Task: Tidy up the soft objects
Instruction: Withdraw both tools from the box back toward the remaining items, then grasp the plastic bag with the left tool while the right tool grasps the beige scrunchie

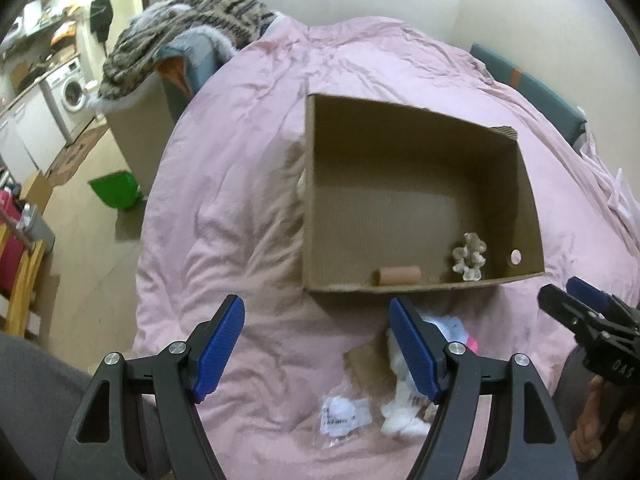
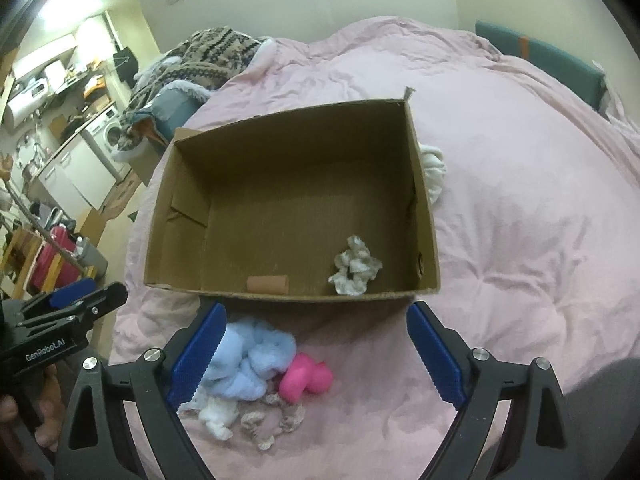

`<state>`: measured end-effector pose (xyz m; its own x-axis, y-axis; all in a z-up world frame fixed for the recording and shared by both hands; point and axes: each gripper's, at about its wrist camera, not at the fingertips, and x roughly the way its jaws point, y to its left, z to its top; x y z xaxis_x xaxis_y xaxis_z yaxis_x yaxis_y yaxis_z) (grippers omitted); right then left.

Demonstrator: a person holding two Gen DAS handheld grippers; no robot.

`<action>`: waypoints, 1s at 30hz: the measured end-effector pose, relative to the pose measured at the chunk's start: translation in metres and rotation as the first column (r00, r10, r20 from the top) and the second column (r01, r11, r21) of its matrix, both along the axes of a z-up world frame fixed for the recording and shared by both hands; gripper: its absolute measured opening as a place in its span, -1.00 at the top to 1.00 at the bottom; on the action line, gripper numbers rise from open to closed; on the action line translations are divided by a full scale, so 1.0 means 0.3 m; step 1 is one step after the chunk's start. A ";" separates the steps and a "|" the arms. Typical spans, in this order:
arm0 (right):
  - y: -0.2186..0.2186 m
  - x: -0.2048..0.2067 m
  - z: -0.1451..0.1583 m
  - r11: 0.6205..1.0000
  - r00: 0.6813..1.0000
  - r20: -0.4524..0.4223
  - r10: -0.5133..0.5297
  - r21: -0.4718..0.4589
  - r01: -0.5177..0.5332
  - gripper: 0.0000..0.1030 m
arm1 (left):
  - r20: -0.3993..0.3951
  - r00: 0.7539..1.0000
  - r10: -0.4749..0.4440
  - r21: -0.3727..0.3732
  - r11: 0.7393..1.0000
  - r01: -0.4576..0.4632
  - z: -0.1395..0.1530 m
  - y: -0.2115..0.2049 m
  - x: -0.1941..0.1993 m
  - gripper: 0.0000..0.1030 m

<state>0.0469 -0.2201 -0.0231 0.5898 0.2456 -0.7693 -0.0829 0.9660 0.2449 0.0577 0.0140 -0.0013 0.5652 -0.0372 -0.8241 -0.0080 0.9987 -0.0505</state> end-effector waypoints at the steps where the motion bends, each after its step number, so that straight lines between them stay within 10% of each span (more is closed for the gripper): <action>1: -0.003 -0.004 -0.001 1.000 1.000 -0.005 -0.007 0.008 0.007 -0.89 | -0.015 1.000 0.011 -0.008 1.000 -0.011 -0.008 0.013 -0.003 -0.41; 8: -0.007 0.003 -0.022 0.999 0.999 -0.039 0.000 0.034 0.001 -0.89 | -0.195 0.981 0.013 -0.080 0.996 -0.029 -0.117 0.044 0.011 -0.40; 15: -0.008 0.015 -0.057 0.998 0.996 -0.085 0.009 0.062 -0.004 -0.89 | -0.447 0.893 -0.054 -0.127 0.992 -0.004 -0.317 -0.019 0.024 -0.29; 24: -0.006 0.036 -0.090 0.997 0.993 -0.118 0.008 0.079 0.001 -0.89 | -0.533 0.843 -0.075 -0.100 0.995 0.025 -0.420 -0.080 0.031 0.44; 30: -0.010 0.035 -0.097 0.996 0.992 -0.124 0.007 0.094 0.004 -0.89 | -0.496 0.863 -0.099 -0.124 0.991 0.042 -0.360 -0.086 0.014 0.60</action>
